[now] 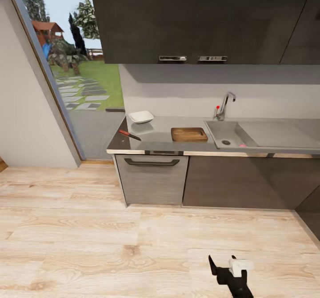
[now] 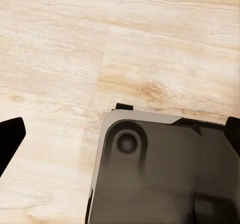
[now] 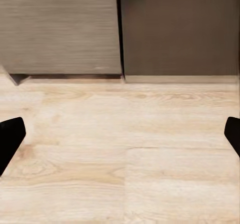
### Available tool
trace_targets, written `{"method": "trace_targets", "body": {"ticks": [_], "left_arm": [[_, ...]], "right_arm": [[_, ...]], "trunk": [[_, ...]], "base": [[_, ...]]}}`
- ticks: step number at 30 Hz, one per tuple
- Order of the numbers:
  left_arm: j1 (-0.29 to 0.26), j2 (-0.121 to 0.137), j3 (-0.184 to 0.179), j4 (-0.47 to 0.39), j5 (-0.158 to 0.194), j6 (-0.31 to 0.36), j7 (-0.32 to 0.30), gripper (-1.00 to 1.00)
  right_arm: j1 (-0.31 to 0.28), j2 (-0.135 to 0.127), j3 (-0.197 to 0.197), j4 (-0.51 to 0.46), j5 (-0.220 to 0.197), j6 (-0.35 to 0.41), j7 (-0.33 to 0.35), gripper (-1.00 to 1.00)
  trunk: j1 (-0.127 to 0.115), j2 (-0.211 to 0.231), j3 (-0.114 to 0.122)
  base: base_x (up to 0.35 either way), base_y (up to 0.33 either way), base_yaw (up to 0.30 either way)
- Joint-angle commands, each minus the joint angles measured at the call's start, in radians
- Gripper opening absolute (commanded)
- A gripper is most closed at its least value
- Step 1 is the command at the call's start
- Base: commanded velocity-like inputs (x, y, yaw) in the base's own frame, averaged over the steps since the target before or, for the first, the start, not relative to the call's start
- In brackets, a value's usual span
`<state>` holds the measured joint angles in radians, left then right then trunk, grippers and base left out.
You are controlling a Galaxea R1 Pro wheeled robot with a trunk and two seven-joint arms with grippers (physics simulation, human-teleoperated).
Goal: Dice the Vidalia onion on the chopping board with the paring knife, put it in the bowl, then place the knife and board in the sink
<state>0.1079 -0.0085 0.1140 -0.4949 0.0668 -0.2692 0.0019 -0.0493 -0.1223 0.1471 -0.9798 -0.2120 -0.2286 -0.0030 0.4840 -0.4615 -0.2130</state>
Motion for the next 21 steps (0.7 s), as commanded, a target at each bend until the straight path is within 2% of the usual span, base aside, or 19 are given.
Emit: {"method": "trace_targets", "body": {"ticks": [1, 2, 3, 6, 7, 10, 14, 18, 21], "left_arm": [[0.001, -0.001, 0.001, -0.001, 0.007, -0.001, 0.0, 1.0], [0.0, -0.001, 0.001, 0.001, 0.007, -0.001, 0.0, 1.0], [0.0, -0.001, 0.001, 0.003, 0.007, -0.001, 0.0, 1.0], [0.0, -0.001, 0.001, 0.004, 0.008, -0.001, 0.0, 1.0], [0.0, -0.001, 0.001, 0.005, 0.008, -0.001, 0.0, 1.0], [0.0, -0.001, 0.001, 0.009, 0.008, -0.001, 0.0, 1.0], [0.001, -0.001, 0.001, 0.016, 0.007, -0.001, 0.0, 1.0], [0.0, -0.001, 0.001, 0.018, 0.007, -0.004, -0.006, 1.0], [0.0, -0.001, 0.0, 0.018, 0.007, -0.005, -0.009, 1.0]], "right_arm": [[0.004, -0.004, 0.004, -0.009, -0.011, -0.008, 0.001, 1.0], [0.018, -0.007, 0.004, -0.026, -0.011, -0.02, 0.003, 1.0], [0.078, -0.011, 0.003, -0.06, -0.01, -0.094, 0.004, 1.0], [0.142, -0.012, 0.003, -0.075, -0.008, -0.196, 0.003, 1.0], [0.182, -0.012, 0.004, -0.078, -0.007, -0.25, 0.002, 1.0], [0.244, -0.011, 0.005, -0.078, -0.007, -0.332, 0.002, 1.0], [0.275, -0.007, 0.006, -0.056, -0.007, -0.396, 0.001, 1.0], [0.284, 0.011, 0.005, -0.03, -0.006, -0.356, -0.02, 1.0], [0.286, 0.013, 0.004, -0.034, -0.007, -0.244, -0.051, 1.0]], "trunk": [[0.001, -0.002, -0.002], [0.001, -0.002, -0.002], [0.001, -0.002, -0.002], [0.001, -0.002, -0.002], [0.001, -0.002, -0.002], [0.001, -0.002, -0.002], [0.001, -0.002, -0.002], [0.001, -0.002, -0.002], [0.001, -0.002, -0.002]], "base": [[0.0, 0.0, 0.0], [0.0, 0.0, 0.0], [0.0, 0.0, 0.0], [0.0, 0.0, 0.0], [0.0, 0.0, 0.0], [0.0, 0.0, 0.0], [0.0, 0.0, 0.0], [0.0, 0.0, 0.0], [0.0, 0.0, 0.0]]}}
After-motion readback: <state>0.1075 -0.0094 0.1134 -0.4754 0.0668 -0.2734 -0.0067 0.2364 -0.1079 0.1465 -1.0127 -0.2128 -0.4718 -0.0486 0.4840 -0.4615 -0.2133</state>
